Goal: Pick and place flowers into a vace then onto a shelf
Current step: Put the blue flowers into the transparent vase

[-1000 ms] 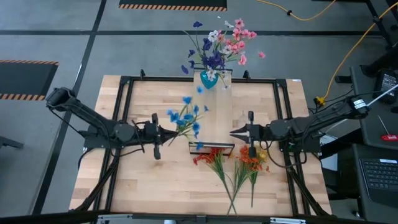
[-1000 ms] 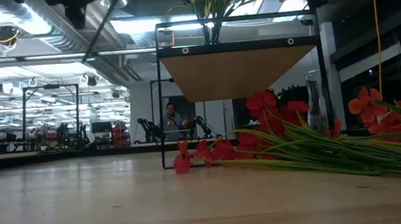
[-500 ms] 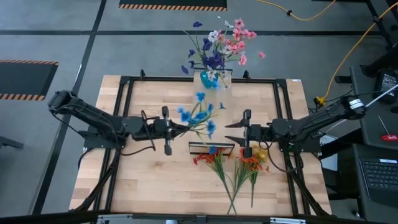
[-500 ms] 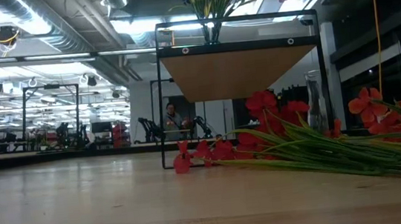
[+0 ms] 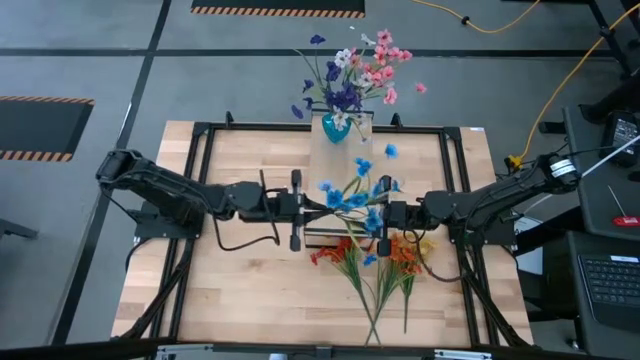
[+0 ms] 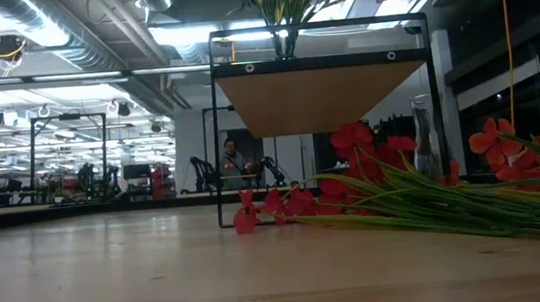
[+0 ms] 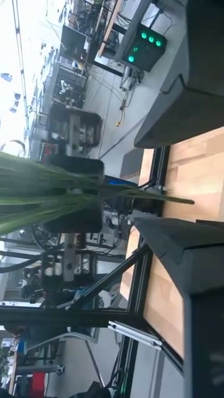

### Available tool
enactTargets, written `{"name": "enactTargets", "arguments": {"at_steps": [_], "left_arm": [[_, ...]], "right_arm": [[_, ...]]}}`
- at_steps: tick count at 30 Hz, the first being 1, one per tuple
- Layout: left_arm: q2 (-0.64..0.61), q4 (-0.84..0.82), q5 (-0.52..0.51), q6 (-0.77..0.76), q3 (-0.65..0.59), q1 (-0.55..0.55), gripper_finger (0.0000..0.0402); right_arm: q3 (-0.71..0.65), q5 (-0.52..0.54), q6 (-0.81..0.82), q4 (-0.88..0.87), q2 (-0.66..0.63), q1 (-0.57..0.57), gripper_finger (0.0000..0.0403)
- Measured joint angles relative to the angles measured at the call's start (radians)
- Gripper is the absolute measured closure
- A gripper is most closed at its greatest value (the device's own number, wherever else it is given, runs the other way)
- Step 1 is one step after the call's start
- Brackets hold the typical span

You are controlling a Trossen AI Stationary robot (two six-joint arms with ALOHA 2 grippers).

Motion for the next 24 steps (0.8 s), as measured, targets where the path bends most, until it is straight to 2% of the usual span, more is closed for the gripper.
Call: {"name": "enactTargets", "arguments": {"at_steps": [6, 16, 24], "left_arm": [[0.046, 0.002, 0.053, 0.009, 0.053, 0.016, 0.04], [0.1, 0.063, 0.088, 0.016, 0.056, 0.032, 0.04], [0.1, 0.054, 0.078, 0.017, 0.056, 0.032, 0.04]], "right_arm": [[0.01, -0.011, -0.003, 0.035, 0.028, -0.002, 0.0209], [0.01, -0.044, -0.031, 0.088, 0.033, -0.003, 0.0209], [0.01, -0.044, -0.052, 0.125, 0.032, -0.003, 0.0209]]}}
